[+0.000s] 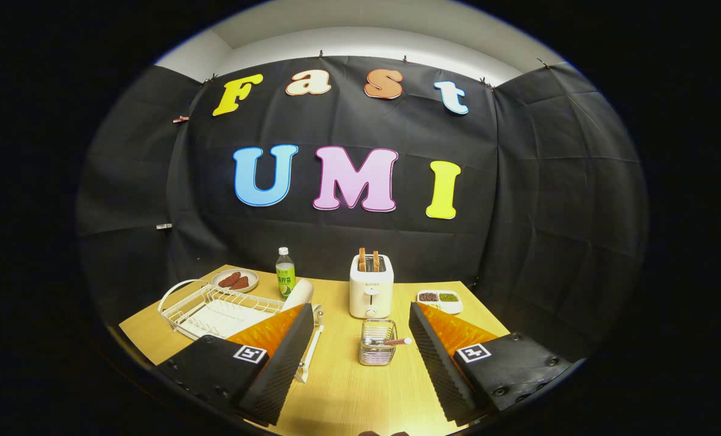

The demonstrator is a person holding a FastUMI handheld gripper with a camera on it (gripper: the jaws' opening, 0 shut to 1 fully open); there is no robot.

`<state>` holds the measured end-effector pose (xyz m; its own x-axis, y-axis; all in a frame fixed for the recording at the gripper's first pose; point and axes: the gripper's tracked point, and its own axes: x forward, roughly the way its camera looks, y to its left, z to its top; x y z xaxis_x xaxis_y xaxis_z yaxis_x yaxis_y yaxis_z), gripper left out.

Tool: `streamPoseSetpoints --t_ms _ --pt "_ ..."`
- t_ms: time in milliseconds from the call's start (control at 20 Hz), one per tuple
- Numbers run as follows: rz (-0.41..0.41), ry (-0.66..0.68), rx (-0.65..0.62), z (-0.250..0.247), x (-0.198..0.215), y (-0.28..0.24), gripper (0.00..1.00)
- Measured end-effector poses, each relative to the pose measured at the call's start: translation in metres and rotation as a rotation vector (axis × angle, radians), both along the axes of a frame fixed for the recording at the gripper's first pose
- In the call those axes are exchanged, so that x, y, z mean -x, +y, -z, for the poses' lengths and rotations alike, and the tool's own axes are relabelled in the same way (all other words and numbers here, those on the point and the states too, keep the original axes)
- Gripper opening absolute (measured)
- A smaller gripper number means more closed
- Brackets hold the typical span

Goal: Take the plate from the dish rack, then take the spoon from the basket and place it into the plate.

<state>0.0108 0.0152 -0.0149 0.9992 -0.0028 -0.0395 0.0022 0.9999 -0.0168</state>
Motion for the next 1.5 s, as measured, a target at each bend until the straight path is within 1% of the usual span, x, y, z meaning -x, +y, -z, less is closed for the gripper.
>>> streamPoseSetpoints --t_ms 150,300,500,700,750,950,1050,1200,1300,1350,1400,1500 --pt "-0.056 0.065 -0.025 0.008 -0.013 0.020 0.98" --pt "-0.076 0.116 -0.041 0.012 -0.032 0.030 0.98" --pt "-0.100 0.138 -0.046 0.003 -0.067 0.051 0.98" --pt "-0.095 0.199 -0.027 0.010 -0.106 0.071 0.98" --pt "-0.088 0.229 -0.019 0.015 -0.115 0.074 0.98" --pt "-0.104 0.356 -0.004 0.044 -0.144 0.098 0.98" --pt "-0.095 0.429 0.010 0.061 -0.159 0.102 0.98" --pt "-0.080 0.549 -0.015 0.085 -0.171 0.107 0.98" --pt "-0.055 0.614 -0.057 0.098 -0.174 0.105 0.90" --pt "-0.048 0.639 -0.085 0.104 -0.176 0.107 0.84" --pt "-0.042 0.662 -0.110 0.108 -0.181 0.108 0.81" --pt "-0.037 0.700 -0.141 0.114 -0.183 0.110 0.68"
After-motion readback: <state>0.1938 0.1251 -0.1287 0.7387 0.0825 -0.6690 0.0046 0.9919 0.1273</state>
